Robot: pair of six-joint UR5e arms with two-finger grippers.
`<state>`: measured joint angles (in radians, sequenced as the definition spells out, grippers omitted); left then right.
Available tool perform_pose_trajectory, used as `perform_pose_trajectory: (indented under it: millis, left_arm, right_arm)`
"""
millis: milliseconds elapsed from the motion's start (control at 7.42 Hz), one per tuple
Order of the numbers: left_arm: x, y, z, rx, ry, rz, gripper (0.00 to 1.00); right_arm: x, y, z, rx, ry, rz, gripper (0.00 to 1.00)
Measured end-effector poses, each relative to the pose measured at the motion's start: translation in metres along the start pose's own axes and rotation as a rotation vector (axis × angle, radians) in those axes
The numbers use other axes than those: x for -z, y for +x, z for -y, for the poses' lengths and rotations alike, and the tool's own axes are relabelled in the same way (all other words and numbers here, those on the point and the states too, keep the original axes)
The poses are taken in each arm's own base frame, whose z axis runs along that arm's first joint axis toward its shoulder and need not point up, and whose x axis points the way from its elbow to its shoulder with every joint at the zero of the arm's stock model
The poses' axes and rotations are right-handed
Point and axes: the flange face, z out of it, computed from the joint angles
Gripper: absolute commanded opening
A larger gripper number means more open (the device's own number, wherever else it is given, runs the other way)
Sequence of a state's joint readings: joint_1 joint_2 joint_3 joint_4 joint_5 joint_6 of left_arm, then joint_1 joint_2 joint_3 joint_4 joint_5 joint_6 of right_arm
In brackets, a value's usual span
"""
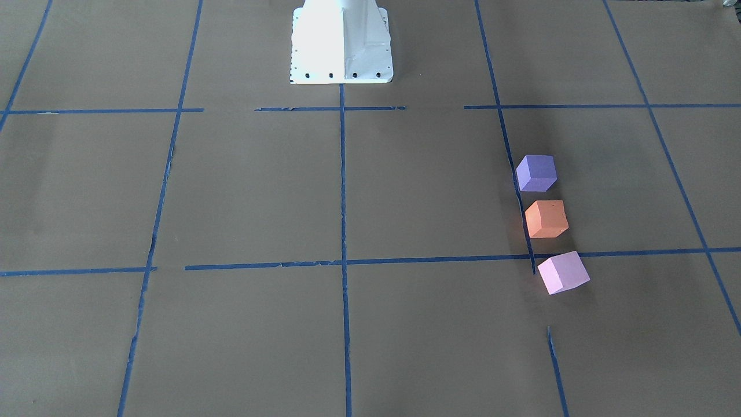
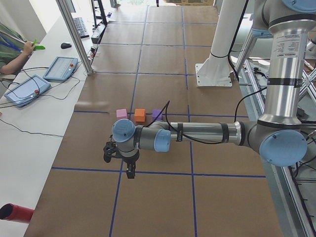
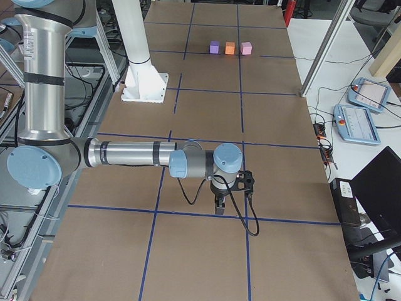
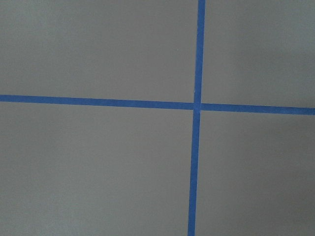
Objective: Arrange blocks in a line
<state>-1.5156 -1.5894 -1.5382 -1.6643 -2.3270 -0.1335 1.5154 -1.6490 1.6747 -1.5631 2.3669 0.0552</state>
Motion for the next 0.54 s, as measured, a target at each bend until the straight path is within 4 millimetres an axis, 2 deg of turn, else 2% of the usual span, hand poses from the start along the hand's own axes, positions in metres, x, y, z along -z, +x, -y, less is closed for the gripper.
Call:
perform_pose_trajectory:
  millis: [539]
  left_arm:
    - [0.0022,0.0023,0.003,-0.004,0.005,0.001,1.0]
  right_arm:
    - [0.0002,-0.0001,0.0,0.0,0.0,0.0,1.0]
